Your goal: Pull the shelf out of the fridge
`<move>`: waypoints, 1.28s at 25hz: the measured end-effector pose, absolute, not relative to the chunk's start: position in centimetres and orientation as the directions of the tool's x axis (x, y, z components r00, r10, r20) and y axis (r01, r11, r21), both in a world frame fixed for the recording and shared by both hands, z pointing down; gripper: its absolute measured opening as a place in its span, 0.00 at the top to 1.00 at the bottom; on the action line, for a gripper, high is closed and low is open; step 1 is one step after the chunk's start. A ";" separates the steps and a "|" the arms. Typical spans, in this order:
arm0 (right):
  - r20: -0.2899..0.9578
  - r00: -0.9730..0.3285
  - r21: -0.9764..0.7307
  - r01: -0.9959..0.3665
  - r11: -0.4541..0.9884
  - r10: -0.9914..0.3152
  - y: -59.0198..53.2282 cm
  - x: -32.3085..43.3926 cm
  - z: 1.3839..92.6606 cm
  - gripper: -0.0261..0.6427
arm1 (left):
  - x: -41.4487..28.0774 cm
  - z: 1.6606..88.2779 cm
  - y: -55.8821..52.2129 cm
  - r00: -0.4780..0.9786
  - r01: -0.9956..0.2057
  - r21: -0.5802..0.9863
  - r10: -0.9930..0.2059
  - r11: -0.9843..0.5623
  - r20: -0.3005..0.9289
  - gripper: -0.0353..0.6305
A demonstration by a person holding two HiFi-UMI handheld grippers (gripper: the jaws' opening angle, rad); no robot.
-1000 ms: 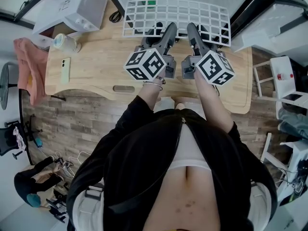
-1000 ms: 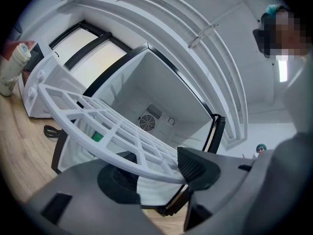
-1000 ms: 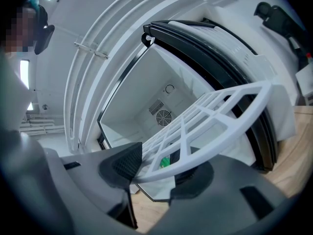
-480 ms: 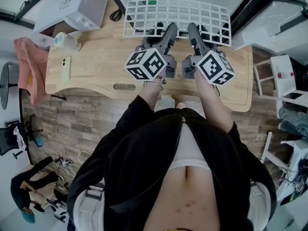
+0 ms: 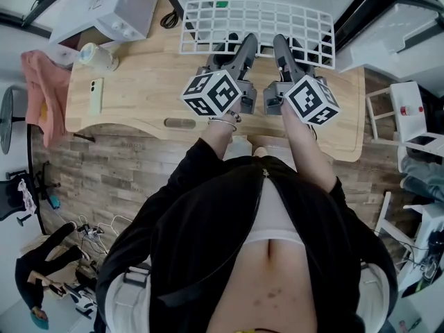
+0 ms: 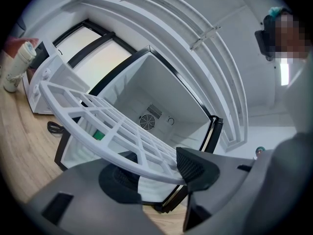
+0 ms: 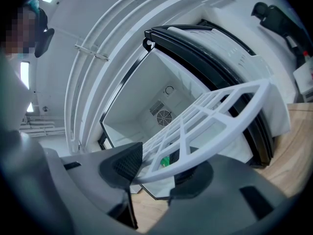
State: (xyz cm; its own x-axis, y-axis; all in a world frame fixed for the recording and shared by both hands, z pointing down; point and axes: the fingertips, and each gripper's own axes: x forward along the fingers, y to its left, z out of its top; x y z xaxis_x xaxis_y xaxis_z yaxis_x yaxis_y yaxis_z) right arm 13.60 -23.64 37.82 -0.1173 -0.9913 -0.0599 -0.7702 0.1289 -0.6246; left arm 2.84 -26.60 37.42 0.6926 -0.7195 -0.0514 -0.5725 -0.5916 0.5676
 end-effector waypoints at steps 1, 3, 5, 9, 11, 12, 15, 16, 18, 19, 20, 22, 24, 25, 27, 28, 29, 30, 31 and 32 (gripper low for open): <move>-0.060 -0.118 -0.626 -0.769 0.129 -0.991 -23.5 13.6 37.9 0.68 | 2.8 37.4 -26.5 0.691 -0.574 0.568 -0.721 -0.590 -0.052 0.61; -0.058 -0.119 -0.629 -0.767 0.129 -0.991 -23.3 13.5 38.1 0.68 | 2.7 37.5 -26.2 0.685 -0.578 0.569 -0.727 -0.585 -0.051 0.62; -0.053 -0.119 -0.637 -0.760 0.126 -0.991 -23.0 13.5 38.4 0.68 | 2.7 37.8 -25.9 0.681 -0.584 0.569 -0.731 -0.578 -0.044 0.62; -0.039 -0.120 -0.647 -0.753 0.116 -0.992 -22.3 13.3 39.0 0.68 | 2.6 38.2 -25.3 0.684 -0.592 0.561 -0.729 -0.579 -0.031 0.62; -0.040 -0.122 -0.644 -0.756 0.119 -0.992 -22.1 13.3 39.0 0.68 | 2.6 38.2 -25.0 0.684 -0.591 0.558 -0.729 -0.582 -0.037 0.62; -0.040 -0.124 -0.642 -0.757 0.120 -0.992 -22.0 13.3 39.0 0.68 | 2.6 38.2 -24.9 0.683 -0.591 0.558 -0.730 -0.583 -0.038 0.62; -0.040 -0.130 -0.638 -0.760 0.126 -0.991 -21.6 13.2 38.7 0.68 | 2.5 38.0 -24.5 0.677 -0.593 0.558 -0.734 -0.581 -0.045 0.62; -0.043 -0.132 -0.636 -0.761 0.129 -0.990 -21.5 13.3 38.6 0.68 | 2.5 37.9 -24.3 0.676 -0.593 0.557 -0.736 -0.581 -0.048 0.62; -0.048 -0.137 -0.634 -0.761 0.137 -0.989 -21.2 13.2 38.3 0.68 | 2.5 37.5 -24.0 0.674 -0.595 0.552 -0.737 -0.583 -0.053 0.62; -0.051 -0.141 -0.634 -0.761 0.142 -0.989 -21.1 13.1 38.1 0.68 | 2.4 37.3 -23.8 0.672 -0.598 0.549 -0.739 -0.584 -0.055 0.62; -0.054 -0.146 -0.634 -0.760 0.147 -0.988 -21.0 13.0 38.0 0.68 | 2.3 37.2 -23.7 0.668 -0.601 0.546 -0.742 -0.584 -0.057 0.62; -0.057 -0.156 -0.633 -0.758 0.157 -0.986 -20.8 12.9 37.8 0.68 | 2.1 37.0 -23.4 0.661 -0.606 0.544 -0.748 -0.580 -0.061 0.62; -0.062 -0.165 -0.633 -0.756 0.167 -0.984 -20.6 13.0 37.5 0.68 | 2.1 36.7 -23.0 0.654 -0.613 0.538 -0.754 -0.579 -0.066 0.62; -0.067 -0.169 -0.635 -0.753 0.173 -0.983 -20.4 13.0 37.4 0.68 | 2.1 36.5 -22.8 0.651 -0.617 0.532 -0.756 -0.580 -0.070 0.62; -0.079 -0.178 -0.637 -0.748 0.187 -0.981 -19.9 12.9 37.1 0.67 | 2.0 36.1 -22.3 0.644 -0.625 0.520 -0.761 -0.582 -0.078 0.62; -0.085 -0.183 -0.634 -0.749 0.194 -0.980 -19.7 12.8 36.9 0.68 | 1.9 35.9 -22.0 0.641 -0.627 0.517 -0.763 -0.583 -0.084 0.62; -0.090 -0.186 -0.628 -0.752 0.201 -0.978 -19.4 12.8 36.8 0.68 | 1.9 35.8 -21.7 0.638 -0.626 0.517 -0.765 -0.583 -0.090 0.62; -0.095 -0.189 -0.622 -0.756 0.206 -0.977 -19.2 12.7 36.6 0.67 | 1.8 35.7 -21.4 0.636 -0.624 0.519 -0.766 -0.584 -0.097 0.62; -0.099 -0.191 -0.616 -0.759 0.210 -0.977 -19.0 12.7 36.4 0.67 | 1.8 35.5 -21.2 0.635 -0.622 0.521 -0.766 -0.585 -0.103 0.62; -0.102 -0.192 -0.613 -0.761 0.213 -0.976 -18.8 12.6 36.1 0.68 | 1.7 35.4 -21.0 0.634 -0.620 0.522 -0.766 -0.586 -0.107 0.62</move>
State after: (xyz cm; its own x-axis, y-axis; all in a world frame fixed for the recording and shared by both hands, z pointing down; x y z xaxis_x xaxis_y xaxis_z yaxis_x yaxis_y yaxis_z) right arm 12.60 -18.80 36.12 -0.1916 -0.9762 -0.1020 -0.7610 0.2134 -0.6127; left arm 1.73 -20.97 35.35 0.6342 -0.7658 -0.1066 -0.6200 -0.5861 0.5216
